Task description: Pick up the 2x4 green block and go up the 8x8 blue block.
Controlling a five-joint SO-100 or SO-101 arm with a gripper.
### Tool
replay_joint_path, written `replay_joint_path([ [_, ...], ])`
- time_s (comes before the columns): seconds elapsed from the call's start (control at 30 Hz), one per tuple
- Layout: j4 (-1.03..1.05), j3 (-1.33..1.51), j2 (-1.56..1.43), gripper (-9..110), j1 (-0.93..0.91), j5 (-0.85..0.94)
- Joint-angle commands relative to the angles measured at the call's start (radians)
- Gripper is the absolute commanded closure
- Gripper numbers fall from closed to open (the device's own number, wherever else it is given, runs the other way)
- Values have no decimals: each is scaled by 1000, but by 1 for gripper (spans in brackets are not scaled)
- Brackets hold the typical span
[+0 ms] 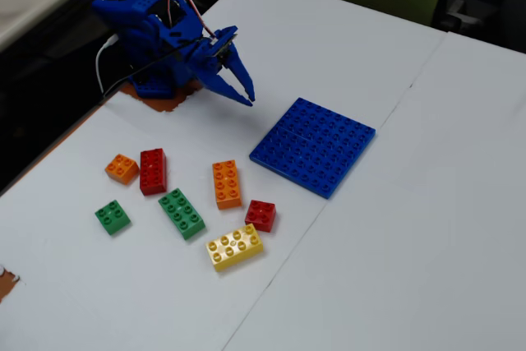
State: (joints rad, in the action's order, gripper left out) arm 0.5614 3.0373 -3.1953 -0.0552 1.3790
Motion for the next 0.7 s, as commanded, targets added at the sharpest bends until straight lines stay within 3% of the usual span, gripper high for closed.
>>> replay_joint_path([
  [0.0, 8, -144, 127, 96, -57, 114],
  [0.3, 118, -551, 578, 91, -270, 423],
  [0.47, 48, -627, 778, 89, -416, 617],
  [0.67, 87, -868, 1062, 86, -529, 646],
])
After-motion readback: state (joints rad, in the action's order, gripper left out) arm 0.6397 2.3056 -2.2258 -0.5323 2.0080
